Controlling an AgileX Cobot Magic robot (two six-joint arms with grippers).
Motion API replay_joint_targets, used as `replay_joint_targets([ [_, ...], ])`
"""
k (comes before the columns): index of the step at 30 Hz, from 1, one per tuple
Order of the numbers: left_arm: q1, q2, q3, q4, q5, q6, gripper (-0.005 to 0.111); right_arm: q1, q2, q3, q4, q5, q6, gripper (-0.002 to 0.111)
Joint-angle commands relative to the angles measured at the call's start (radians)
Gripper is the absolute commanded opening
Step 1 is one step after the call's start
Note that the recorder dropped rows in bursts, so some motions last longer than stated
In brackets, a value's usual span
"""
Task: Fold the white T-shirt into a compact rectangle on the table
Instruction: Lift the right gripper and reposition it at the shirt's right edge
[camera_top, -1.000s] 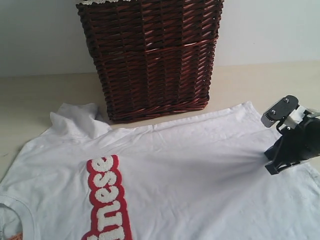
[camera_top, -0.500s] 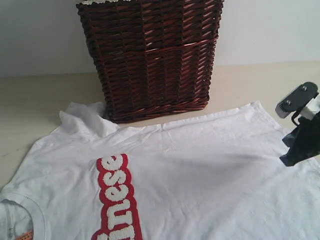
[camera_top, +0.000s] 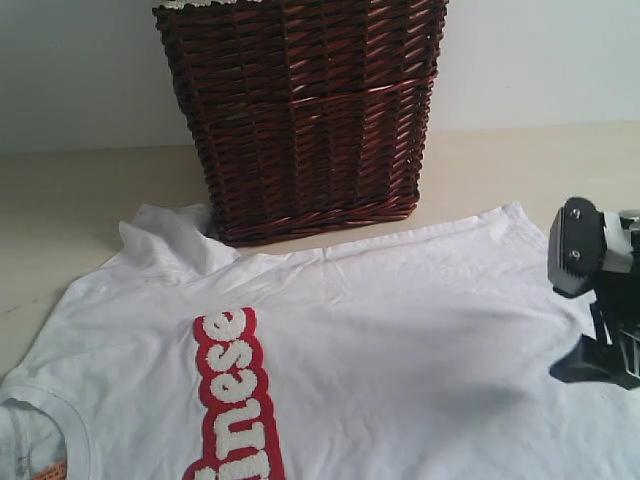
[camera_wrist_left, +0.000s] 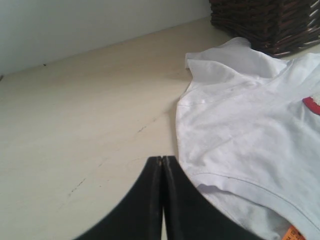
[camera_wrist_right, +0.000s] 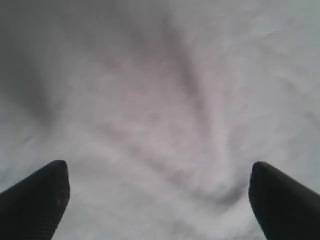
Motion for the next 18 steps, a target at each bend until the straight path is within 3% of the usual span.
replay_joint_targets([
  [1,-0.004,0.001,-0.001,0.001,-0.001,0.002,0.0,-0.007,0.017,-0.138,-0.314,0.384,0.038,0.095],
  [4,-0.004,0.001,-0.001,0.001,-0.001,0.002,0.0,-0.017,0.017,-0.263,-0.369,0.598,-0.026,0.095],
  [10,-0.004,0.001,-0.001,0.001,-0.001,0.002,0.0,-0.11,0.041,-0.448,-0.309,0.598,-0.253,0.095],
  [14,-0.004,0.001,-0.001,0.001,-0.001,0.002,0.0,-0.152,0.107,-0.435,-0.374,0.598,-0.261,0.095],
  [18,-0.004,0.001,-0.001,0.001,-0.001,0.002,0.0,-0.164,0.18,-0.418,-0.378,0.467,-0.255,0.095],
])
